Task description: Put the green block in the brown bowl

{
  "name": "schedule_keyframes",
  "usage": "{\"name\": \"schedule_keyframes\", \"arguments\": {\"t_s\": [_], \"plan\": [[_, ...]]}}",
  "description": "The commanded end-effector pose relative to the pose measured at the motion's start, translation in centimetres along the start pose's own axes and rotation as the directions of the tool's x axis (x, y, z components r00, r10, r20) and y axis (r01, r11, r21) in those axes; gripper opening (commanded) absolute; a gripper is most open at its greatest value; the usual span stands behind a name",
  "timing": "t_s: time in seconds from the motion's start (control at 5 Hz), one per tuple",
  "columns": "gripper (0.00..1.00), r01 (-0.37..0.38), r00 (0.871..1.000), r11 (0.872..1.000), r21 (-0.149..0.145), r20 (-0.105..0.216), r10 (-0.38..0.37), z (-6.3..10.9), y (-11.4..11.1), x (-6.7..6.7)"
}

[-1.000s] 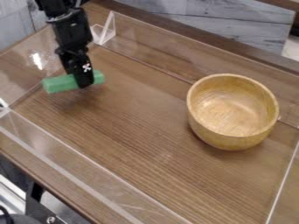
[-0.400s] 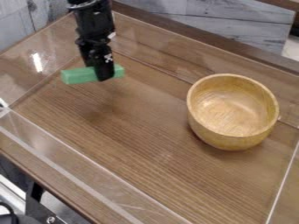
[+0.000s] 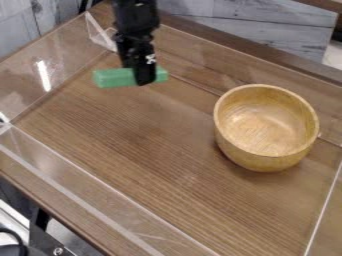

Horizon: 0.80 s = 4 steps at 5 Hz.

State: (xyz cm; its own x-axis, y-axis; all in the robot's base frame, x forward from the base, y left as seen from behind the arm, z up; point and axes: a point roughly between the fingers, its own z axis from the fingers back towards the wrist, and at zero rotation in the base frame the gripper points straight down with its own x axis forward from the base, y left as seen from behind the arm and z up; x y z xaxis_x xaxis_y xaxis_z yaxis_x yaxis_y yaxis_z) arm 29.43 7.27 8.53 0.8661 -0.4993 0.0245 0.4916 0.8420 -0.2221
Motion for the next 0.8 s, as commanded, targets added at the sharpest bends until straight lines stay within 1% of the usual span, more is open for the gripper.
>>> {"name": "schedule_keyframes", "arguments": {"t_s": [0.0, 0.2, 0.4, 0.6], "plan": [[0.0, 0.077, 0.994, 0.992, 0.104, 0.074, -0.085, 4.2, -2.8, 2.9], [0.0, 0.161, 0.983, 0.979, 0.125, 0.067, -0.17, 4.9, -6.1, 5.5], [0.0, 0.249, 0.964, 0.958, 0.142, 0.056, -0.259, 4.5, -9.0, 7.8], [0.0, 0.296, 0.951, 0.942, 0.156, 0.05, -0.306, 4.0, -9.5, 9.1]]}}
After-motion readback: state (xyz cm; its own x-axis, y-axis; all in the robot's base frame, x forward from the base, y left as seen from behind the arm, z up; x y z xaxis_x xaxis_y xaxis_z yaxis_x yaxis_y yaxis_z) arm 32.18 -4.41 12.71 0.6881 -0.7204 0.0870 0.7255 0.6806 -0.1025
